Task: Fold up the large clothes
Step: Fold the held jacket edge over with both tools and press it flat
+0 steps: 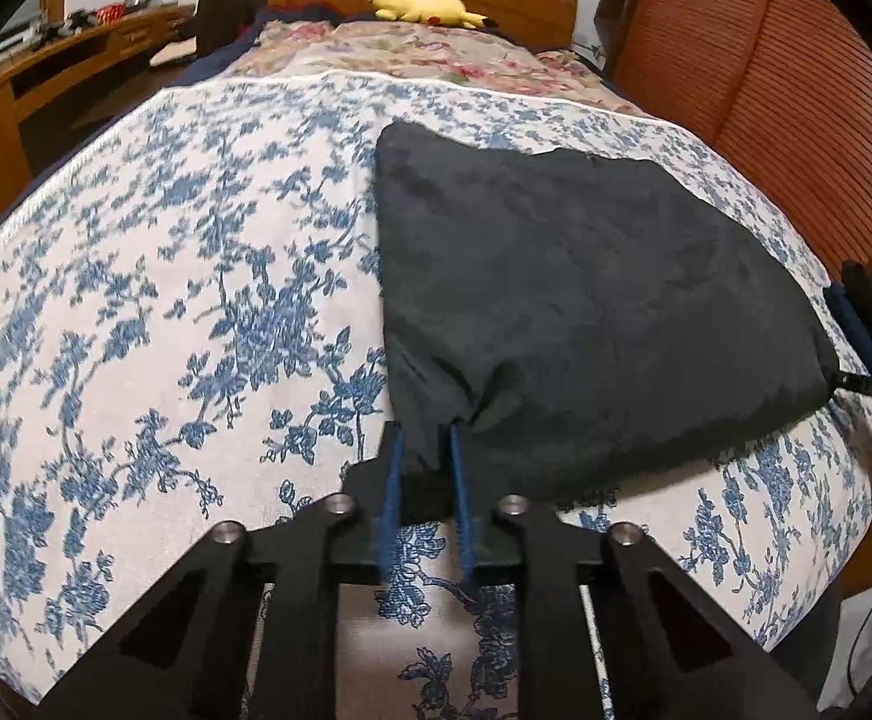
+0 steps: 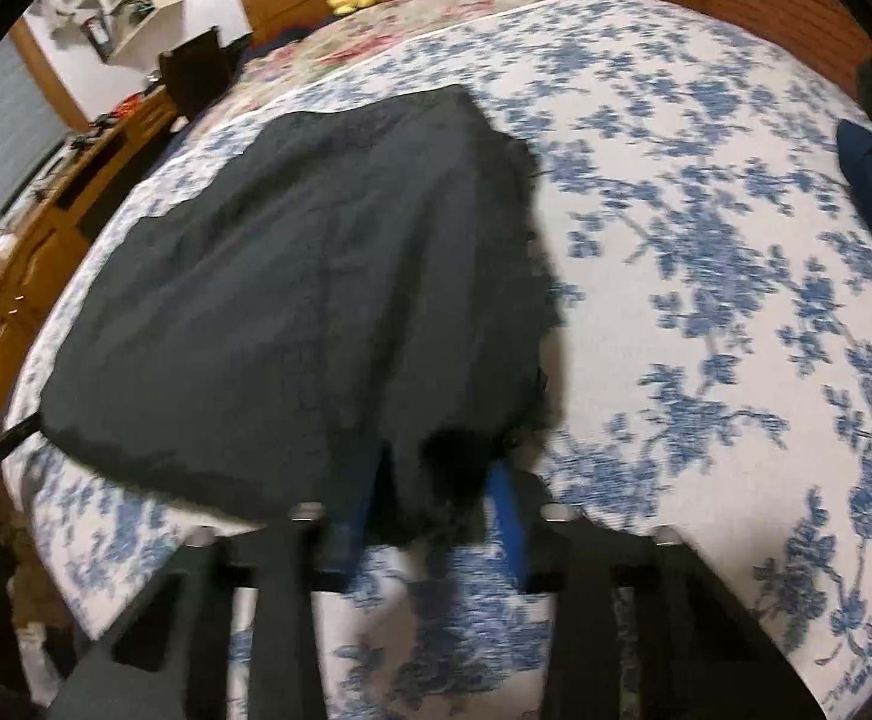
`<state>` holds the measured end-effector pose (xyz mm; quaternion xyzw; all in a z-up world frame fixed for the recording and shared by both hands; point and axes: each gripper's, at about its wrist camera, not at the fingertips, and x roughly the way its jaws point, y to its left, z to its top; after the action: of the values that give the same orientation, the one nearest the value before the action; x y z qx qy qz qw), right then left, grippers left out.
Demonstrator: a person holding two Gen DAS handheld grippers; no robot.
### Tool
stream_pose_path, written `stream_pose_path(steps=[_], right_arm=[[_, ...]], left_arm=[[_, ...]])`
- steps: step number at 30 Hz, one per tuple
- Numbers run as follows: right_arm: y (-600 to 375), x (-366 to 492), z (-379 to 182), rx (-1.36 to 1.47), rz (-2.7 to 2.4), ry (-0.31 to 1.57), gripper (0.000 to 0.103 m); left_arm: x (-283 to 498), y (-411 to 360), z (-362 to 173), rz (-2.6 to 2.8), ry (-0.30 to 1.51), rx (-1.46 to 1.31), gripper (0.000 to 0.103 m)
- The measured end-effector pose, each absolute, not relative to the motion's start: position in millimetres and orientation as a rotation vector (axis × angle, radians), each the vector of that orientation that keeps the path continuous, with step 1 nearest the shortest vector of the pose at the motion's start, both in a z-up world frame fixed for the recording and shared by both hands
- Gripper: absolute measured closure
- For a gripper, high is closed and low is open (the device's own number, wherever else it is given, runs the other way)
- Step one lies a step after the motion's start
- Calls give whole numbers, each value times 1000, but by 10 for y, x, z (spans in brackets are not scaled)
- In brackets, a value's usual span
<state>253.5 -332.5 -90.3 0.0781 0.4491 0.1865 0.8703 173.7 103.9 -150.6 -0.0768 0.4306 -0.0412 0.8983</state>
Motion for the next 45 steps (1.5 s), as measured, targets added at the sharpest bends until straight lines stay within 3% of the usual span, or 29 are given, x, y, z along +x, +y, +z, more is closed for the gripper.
stream_pose_path(steps=[3,6,28,31,33,35,45], right_arm=[[-3324,2473,-833,135,405,902,90],[-3353,2364,-703,134,412,853,92],[-3758,1055,-317,65,393,813,92],[-3737,1052,-313,40,331,837,83],[-3687,1036,-262,27,294,841,63],[-3647,1026,-181,15,271,819,50],[-2450,1486,-95,-61,498,798,48]], left_arm=[[1665,1008,-1379,-86,856,-137,94],[1570,982,-1231,-91,818,-119,95],[309,748,-907,-184,738,-105,95],[287,757,-1008,-166,756,-95,95],[304,769,-1049,-161,763,-98,95],[307,779,-1073,-159,764,-101,95],[368,797,-1174,-148,764,-113,95]])
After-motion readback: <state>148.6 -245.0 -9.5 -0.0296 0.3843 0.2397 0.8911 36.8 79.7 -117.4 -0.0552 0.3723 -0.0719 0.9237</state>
